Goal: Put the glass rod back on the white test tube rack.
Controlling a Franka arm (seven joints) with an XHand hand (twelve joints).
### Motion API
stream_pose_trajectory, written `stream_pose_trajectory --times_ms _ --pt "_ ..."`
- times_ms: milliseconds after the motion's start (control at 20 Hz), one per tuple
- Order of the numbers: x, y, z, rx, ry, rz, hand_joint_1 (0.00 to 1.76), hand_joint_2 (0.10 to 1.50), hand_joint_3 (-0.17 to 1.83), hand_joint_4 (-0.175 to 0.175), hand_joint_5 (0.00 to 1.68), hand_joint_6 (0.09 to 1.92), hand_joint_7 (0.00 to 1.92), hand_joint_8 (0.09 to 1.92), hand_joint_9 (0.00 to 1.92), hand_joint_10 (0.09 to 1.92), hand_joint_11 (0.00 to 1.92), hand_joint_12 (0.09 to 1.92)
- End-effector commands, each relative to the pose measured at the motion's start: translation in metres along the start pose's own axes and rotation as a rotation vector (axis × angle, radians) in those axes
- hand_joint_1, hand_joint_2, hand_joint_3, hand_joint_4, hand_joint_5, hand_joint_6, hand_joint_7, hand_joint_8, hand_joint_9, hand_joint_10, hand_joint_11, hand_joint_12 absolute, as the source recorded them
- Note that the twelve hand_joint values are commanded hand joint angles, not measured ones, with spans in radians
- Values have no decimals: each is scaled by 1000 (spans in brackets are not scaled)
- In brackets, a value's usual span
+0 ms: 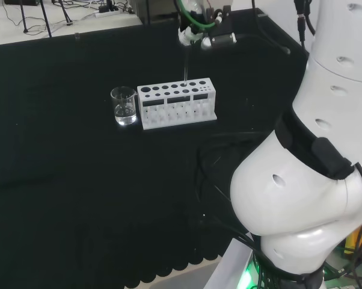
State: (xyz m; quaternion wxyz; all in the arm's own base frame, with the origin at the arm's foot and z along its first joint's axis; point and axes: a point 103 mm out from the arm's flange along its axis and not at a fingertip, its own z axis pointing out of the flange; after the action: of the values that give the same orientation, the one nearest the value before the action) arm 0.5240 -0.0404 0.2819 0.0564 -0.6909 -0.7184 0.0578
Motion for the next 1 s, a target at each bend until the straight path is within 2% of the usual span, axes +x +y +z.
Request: stream_pose_trajectory --times_ms 50,250,400,500,750,850,1000 --pt "8 20 18 36 20 -44 1313 1099 -175 -175 1393 87 1169 1037 1592 891 1655 633" --pt "-2 22 20 45 43 -37 1313 1099 -175 -175 1393 87 1170 1036 1591 891 1654 633" --pt "-8 22 23 53 36 -25 1313 1099 -175 -175 1393 87 1170 1036 1591 891 1654 632" --pt "-10 23 25 56 34 -9 1313 1099 -175 -175 1393 87 1169 1036 1591 891 1654 632" --pt "-11 27 27 62 42 -12 1313 1099 -175 -175 1393 87 1170 1035 1590 891 1653 632" --pt "-11 27 28 70 44 3 1313 1099 -175 -175 1393 87 1170 1035 1590 891 1652 631" --pt "-9 30 27 124 43 -14 1314 1096 -175 -175 1394 87 1180 1013 1587 889 1651 630"
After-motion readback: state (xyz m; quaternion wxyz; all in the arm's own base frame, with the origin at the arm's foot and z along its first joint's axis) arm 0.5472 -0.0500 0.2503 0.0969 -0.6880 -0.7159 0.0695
